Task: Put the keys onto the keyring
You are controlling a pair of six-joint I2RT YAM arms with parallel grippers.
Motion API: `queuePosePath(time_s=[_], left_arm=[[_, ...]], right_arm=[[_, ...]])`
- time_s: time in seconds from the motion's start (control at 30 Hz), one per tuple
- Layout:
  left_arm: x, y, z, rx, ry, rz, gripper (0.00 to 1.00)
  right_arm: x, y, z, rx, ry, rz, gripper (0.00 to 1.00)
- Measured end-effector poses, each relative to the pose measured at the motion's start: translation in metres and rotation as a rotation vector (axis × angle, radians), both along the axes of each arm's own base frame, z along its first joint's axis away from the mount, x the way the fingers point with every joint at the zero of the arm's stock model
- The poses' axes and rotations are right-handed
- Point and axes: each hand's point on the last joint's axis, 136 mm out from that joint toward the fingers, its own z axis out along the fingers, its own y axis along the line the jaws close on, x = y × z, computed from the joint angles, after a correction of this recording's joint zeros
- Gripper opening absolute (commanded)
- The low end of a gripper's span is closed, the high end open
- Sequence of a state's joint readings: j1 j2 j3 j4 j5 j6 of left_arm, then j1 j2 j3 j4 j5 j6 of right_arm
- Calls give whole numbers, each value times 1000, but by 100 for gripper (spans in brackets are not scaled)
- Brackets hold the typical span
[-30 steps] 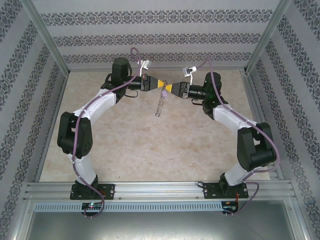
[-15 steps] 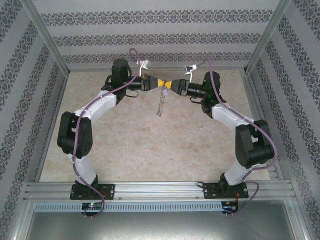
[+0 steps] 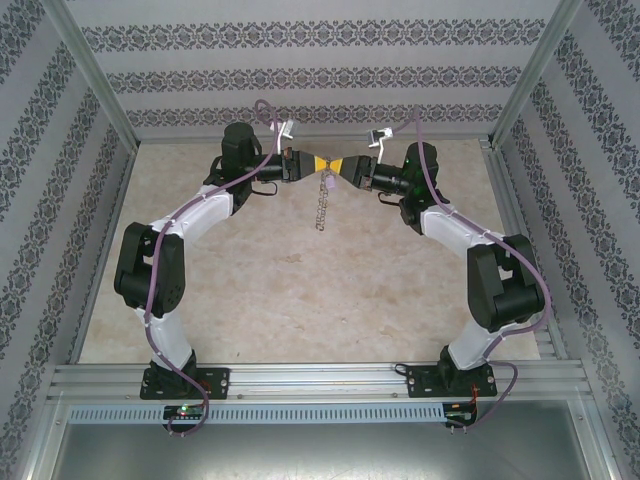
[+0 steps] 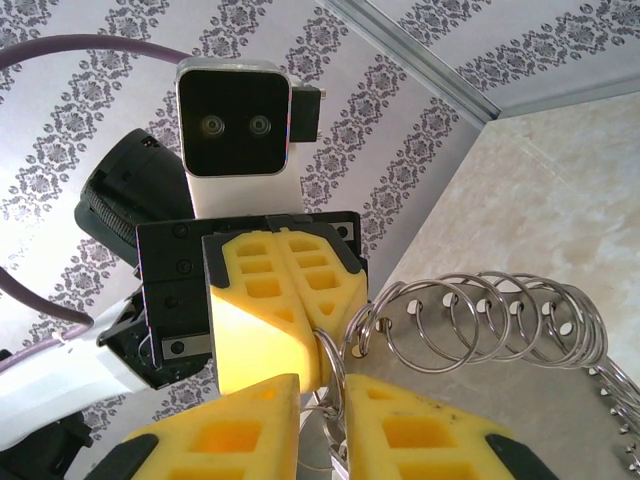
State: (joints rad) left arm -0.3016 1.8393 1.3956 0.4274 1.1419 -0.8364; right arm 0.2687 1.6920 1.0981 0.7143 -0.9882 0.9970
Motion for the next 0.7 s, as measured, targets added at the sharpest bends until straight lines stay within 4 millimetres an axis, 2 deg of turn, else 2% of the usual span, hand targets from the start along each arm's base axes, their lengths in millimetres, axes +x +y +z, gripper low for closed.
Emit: queuePosePath(time_s=[0.3, 0.4, 0.53, 0.6, 0.63, 0.67, 0.7], left_arm=[[1, 2, 4, -8, -11, 19, 0], [1, 2, 5, -10, -16, 21, 0], [1, 3, 8, -13, -24, 25, 0], [0, 4, 9, -14, -27, 29, 0], [0, 4, 9, -13, -26, 30, 0], [0, 4, 8, -12, -24, 32, 0], [0, 4, 8, -12, -24, 34, 0]], right_arm=[[1, 3, 3, 11, 0, -4, 23], [2, 4, 4, 14, -2, -7, 19], [4, 4, 4, 16, 4, -14, 7], [5, 4, 4, 16, 4, -16, 5], [5, 4, 4, 16, 3, -15, 7], [5, 4, 4, 16, 3, -15, 14], [4, 5, 4, 16, 3, -14, 26]])
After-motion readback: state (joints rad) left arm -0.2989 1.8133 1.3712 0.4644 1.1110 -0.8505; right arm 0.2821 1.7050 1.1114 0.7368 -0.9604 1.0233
